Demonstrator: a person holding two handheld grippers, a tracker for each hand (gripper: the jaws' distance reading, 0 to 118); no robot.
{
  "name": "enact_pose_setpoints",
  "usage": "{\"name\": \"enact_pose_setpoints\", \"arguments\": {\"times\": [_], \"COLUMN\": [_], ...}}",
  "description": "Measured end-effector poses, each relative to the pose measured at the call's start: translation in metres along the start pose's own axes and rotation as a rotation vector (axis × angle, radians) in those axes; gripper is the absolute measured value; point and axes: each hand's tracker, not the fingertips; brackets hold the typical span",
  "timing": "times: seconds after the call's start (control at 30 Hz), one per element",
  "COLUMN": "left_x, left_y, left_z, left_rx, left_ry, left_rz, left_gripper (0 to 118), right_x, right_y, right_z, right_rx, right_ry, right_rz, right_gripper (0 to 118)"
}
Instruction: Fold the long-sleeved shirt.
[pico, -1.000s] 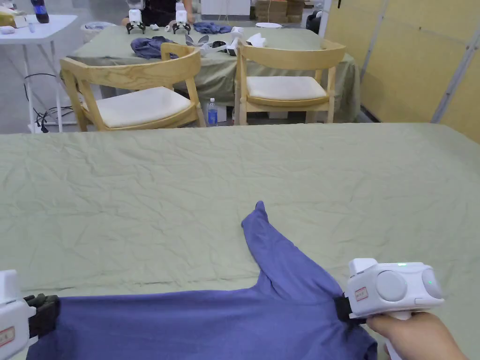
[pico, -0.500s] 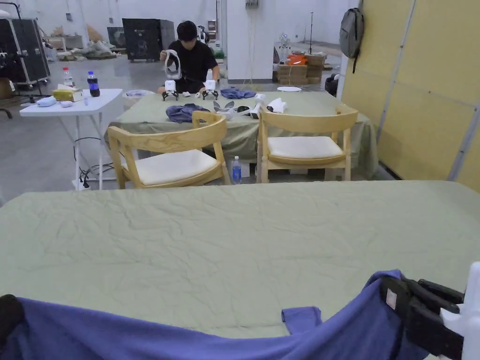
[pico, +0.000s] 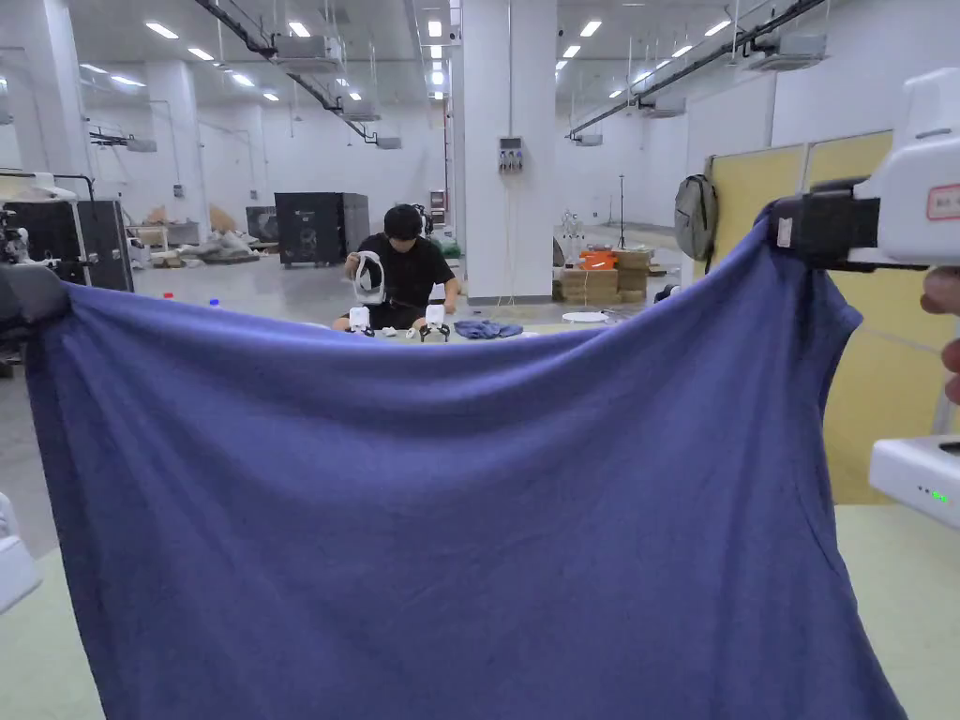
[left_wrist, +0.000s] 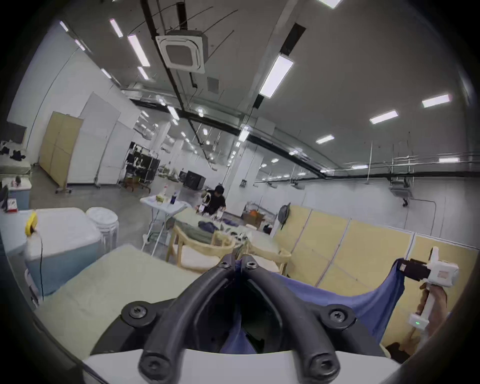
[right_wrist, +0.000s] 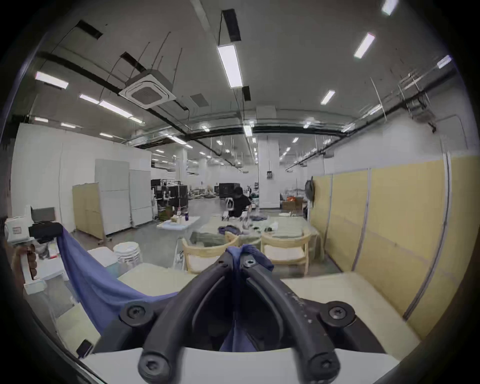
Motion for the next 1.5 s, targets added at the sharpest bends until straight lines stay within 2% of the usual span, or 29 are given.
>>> {"name": "enact_pose_setpoints", "arguments": {"times": [0.03, 0.17, 0.27, 0.37, 0.53, 0.7, 0.83, 0.9, 1.0, 1.13, 1.27, 1.33, 1.5], "left_x": [0.0, 0.004, 0.006, 0.003, 0.024, 0.032, 0.027, 0.014, -0.016, -0.06, -0.096, -0.108, -0.135], "left_y": [0.012, 0.063, 0.097, 0.122, 0.142, 0.127, 0.066, 0.021, -0.067, -0.195, -0.307, -0.351, -0.412], "left_z": [-0.014, -0.067, -0.105, -0.131, -0.166, -0.197, -0.223, -0.238, -0.261, -0.285, -0.286, -0.277, -0.235], "left_rx": [0.009, 0.05, 0.082, 0.103, 0.117, 0.112, 0.023, -0.038, -0.166, -0.359, -0.539, -0.613, -0.73], "left_ry": [0.004, 0.004, 0.029, 0.045, 0.101, 0.099, 0.129, 0.135, 0.167, 0.197, 0.231, 0.248, 0.25], "left_rz": [-0.001, -0.007, -0.042, 0.087, -0.112, -0.106, -0.169, -0.165, -0.168, -0.134, -0.106, -0.102, -0.112], "left_gripper": [1, 1, 1, 1, 1, 1, 1, 1, 1, 1, 1, 1, 1], "right_x": [-0.001, 0.009, 0.015, 0.023, 0.022, 0.028, 0.04, 0.036, 0.052, 0.05, 0.04, 0.036, 0.05], "right_y": [0.019, 0.079, 0.116, 0.146, 0.166, 0.154, 0.091, 0.031, -0.055, -0.202, -0.334, -0.383, -0.453], "right_z": [-0.014, -0.057, -0.089, -0.114, -0.135, -0.169, -0.214, -0.222, -0.273, -0.312, -0.317, -0.312, -0.284], "right_rx": [-0.005, 0.037, 0.05, 0.078, 0.096, 0.074, -0.049, -0.118, -0.263, -0.487, -0.698, -0.775, -0.874], "right_ry": [-0.032, -0.056, -0.083, -0.108, -0.184, -0.207, -0.222, -0.219, -0.2, -0.179, -0.158, -0.146, -0.132], "right_rz": [0.046, -0.013, -0.009, -0.028, -0.02, 0.02, 0.063, 0.067, 0.055, 0.059, 0.041, 0.061, 0.009], "right_gripper": [7, 7, 7, 7, 7, 7, 7, 7, 7, 7, 7, 7, 7]}}
